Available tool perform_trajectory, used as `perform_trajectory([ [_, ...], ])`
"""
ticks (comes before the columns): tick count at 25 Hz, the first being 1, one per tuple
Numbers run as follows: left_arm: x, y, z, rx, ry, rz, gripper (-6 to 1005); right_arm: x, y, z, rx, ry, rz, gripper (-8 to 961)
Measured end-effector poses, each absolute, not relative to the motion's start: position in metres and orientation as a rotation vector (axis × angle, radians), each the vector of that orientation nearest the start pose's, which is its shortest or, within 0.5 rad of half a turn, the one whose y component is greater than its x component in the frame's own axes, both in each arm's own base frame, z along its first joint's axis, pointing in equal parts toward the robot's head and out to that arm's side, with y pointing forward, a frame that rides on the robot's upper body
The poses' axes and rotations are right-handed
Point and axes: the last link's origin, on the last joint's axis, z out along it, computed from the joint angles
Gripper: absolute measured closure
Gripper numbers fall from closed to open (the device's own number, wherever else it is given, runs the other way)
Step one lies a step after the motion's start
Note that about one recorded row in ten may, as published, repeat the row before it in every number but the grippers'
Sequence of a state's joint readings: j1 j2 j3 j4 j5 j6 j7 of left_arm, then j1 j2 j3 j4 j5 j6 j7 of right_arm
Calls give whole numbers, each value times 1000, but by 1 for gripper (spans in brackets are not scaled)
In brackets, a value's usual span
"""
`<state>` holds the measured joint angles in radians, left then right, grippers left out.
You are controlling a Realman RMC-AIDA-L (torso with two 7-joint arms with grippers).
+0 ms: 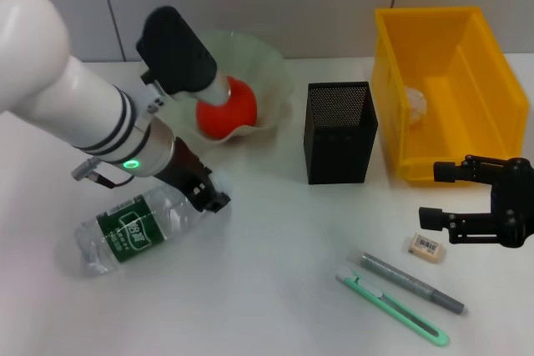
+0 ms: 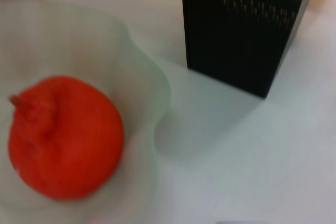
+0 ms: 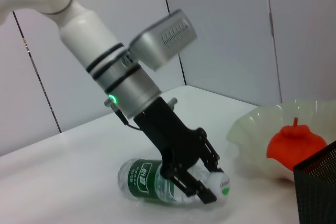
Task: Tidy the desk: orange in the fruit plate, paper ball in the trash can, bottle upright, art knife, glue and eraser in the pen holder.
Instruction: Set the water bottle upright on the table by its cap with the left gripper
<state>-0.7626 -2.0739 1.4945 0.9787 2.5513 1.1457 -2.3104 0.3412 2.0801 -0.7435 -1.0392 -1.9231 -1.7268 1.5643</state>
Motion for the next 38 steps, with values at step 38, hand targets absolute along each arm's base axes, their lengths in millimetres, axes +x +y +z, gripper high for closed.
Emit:
perform_trajectory([
  [38,-253,345,50,-2313,-706,-578,522,249,316,53,-2698,525,717,112],
])
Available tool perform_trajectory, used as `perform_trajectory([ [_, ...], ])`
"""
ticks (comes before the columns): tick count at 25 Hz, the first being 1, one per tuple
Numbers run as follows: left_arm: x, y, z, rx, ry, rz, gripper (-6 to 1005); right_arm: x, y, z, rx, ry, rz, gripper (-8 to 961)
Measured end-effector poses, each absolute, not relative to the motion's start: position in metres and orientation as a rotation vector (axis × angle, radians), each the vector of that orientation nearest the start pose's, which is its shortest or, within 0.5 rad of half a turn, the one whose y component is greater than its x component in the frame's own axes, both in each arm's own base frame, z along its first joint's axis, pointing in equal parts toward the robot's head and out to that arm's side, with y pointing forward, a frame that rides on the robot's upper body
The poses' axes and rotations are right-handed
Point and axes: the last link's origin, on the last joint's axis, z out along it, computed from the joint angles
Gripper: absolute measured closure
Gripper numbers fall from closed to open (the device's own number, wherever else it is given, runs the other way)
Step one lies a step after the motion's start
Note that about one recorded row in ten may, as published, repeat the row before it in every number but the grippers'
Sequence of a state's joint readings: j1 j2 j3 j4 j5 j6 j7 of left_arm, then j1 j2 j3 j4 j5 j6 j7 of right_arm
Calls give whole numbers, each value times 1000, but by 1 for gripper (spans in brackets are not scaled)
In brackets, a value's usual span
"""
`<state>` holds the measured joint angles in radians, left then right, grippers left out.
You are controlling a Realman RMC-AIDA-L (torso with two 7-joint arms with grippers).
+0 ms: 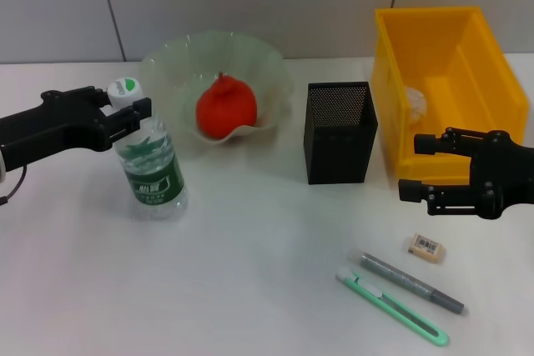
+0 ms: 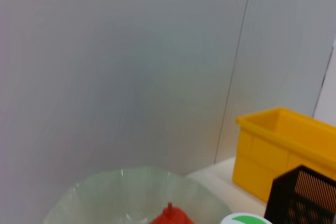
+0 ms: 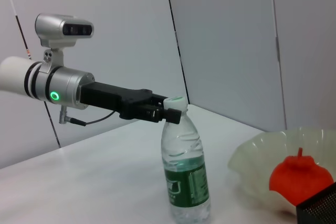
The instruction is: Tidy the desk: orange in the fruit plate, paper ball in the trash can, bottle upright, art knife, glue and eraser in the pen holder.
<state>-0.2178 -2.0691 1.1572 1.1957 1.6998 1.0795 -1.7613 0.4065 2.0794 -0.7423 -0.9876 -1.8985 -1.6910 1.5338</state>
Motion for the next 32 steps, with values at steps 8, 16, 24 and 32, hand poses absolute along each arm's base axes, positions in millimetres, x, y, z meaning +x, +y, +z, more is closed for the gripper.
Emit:
perform_trajectory([
  [8,-260,344,44,-2277,-623,-680,496,249,316,53,-2700,529,716,113],
  [16,-266,338,33,-2311,-576,-678,470,247,316,55,-2701,526,717,113],
  [24,-267,334,32,-2309,-579,-699,444,242,319,56,-2708,510,706,113],
  [32,-269,324,34,-2313,-522,-722,313,242,320,55,-2709,517,711,114],
])
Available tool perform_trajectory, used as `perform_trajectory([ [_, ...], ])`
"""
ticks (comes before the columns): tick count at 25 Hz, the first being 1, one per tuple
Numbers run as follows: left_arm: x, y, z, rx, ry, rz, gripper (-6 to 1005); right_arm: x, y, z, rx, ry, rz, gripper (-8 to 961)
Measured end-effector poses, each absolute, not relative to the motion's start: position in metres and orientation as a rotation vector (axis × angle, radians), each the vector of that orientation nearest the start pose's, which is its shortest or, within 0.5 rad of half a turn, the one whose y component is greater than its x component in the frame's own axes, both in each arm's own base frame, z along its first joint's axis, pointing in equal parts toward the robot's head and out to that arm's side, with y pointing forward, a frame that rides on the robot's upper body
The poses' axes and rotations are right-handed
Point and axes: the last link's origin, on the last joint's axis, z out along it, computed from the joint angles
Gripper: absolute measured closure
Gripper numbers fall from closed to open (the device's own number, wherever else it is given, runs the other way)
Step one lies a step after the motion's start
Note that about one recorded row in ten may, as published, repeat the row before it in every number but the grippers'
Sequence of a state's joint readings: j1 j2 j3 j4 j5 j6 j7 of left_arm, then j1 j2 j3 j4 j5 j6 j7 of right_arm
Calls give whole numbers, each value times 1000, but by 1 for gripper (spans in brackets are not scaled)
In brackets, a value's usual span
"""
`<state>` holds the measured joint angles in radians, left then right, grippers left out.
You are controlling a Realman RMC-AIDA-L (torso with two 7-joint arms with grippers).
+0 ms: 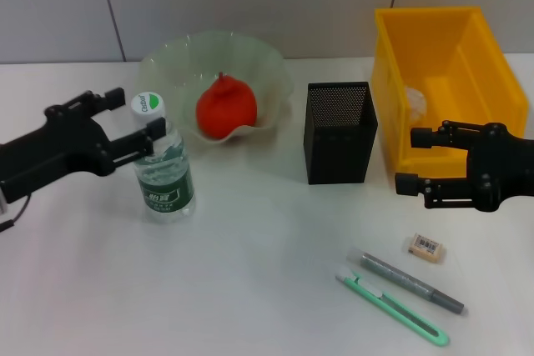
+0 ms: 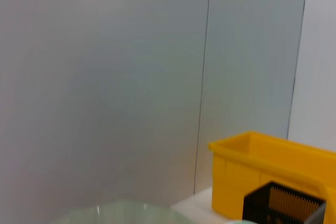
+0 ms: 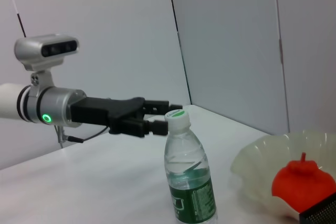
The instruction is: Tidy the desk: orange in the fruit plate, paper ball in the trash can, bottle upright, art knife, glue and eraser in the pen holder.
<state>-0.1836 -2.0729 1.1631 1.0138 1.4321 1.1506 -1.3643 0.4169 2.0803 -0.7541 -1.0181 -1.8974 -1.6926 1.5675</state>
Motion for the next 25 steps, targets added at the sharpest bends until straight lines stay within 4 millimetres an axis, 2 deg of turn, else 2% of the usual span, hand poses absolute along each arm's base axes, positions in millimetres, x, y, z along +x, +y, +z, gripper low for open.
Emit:
perform_trajectory([
  [2,-268,323,37,-2304,-516,-739,237,241,320,55,-2708,525,713,114],
  [3,-269,319,45,-2289,-505,-778,199,240,320,57,-2707,537,713,115],
  [5,-270,313,57,-2279,-485,-825,193,239,321,58,-2704,544,710,115],
  [6,-272,303,74,-2267,-455,-898,191,236,322,63,-2700,561,689,116],
  [8,-274,299,82,-2256,-444,-930,185,233,324,68,-2697,591,641,116],
  [10,-276,281,96,-2278,-393,-1024,185,232,325,70,-2696,617,603,117],
  [11,-276,281,96,-2278,-393,-1024,185,229,326,72,-2700,639,552,118],
  [12,-279,270,100,-2302,-357,-1070,185,227,327,73,-2704,667,498,118],
  [13,-281,261,101,-2332,-325,-1105,185,218,330,75,-2716,699,372,118],
  [14,-283,254,101,-2352,-305,-1128,184,218,330,75,-2716,699,372,119],
  [17,-285,248,100,-2373,-288,-1142,184,204,335,78,-2701,778,151,120],
  [18,-285,248,100,-2373,-288,-1142,184,194,339,78,-2680,821,-16,120],
  [19,-285,248,100,-2373,-288,-1142,184,194,339,78,-2680,821,-16,120],
  [20,-293,232,93,-2443,-280,-1148,184,189,343,78,-2670,833,-94,121],
  [22,-297,227,83,-2491,-301,-1112,184,184,349,74,-2651,882,-248,121],
  [23,-297,227,79,-2505,-302,-1106,184,181,355,66,-2630,941,-396,122],
  [25,-296,227,76,-2517,-302,-1102,184,180,358,61,-2628,964,-445,122],
])
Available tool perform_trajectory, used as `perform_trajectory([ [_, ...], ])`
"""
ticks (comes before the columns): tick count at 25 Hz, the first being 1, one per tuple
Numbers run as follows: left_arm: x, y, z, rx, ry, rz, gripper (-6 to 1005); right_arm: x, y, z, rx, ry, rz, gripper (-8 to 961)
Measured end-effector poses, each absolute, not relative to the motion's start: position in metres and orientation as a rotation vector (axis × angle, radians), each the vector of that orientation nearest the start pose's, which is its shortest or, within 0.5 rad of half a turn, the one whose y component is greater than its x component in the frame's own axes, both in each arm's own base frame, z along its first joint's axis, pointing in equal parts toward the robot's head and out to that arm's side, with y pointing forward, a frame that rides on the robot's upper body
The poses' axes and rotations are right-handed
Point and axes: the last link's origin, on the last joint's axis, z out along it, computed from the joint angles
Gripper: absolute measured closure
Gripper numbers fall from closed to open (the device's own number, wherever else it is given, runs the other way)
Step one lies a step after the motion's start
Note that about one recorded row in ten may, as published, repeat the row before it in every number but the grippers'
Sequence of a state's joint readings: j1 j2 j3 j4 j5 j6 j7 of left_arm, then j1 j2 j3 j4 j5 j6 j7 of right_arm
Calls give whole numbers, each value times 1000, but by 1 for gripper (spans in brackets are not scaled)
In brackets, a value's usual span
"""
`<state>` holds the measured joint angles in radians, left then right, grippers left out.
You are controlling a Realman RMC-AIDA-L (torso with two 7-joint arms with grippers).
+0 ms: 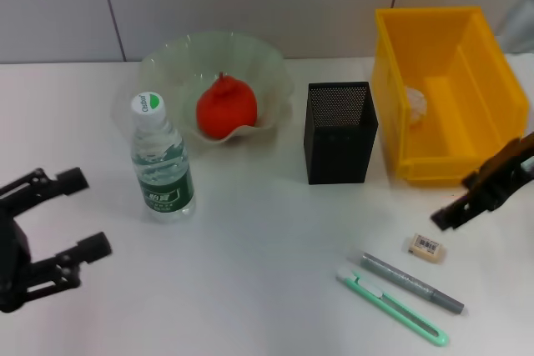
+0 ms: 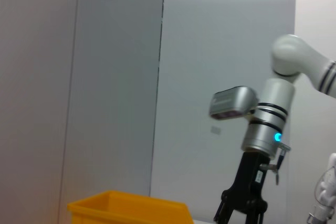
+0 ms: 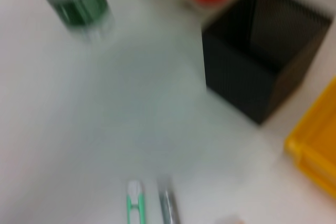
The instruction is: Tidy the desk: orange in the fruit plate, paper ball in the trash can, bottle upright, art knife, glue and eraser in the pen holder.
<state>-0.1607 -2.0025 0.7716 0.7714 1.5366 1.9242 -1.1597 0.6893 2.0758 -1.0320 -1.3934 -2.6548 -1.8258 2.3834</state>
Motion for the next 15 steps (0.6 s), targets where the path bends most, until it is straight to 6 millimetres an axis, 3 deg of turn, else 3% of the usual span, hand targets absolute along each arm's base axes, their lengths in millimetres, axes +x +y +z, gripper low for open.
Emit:
perform_trajectory([
  [1,-295,228,72,-2525,-304,-1104,184,179,362,49,-2637,1005,-530,123],
  [15,-295,233,65,-2516,-310,-1089,184,154,360,-26,-2728,1002,-707,128],
])
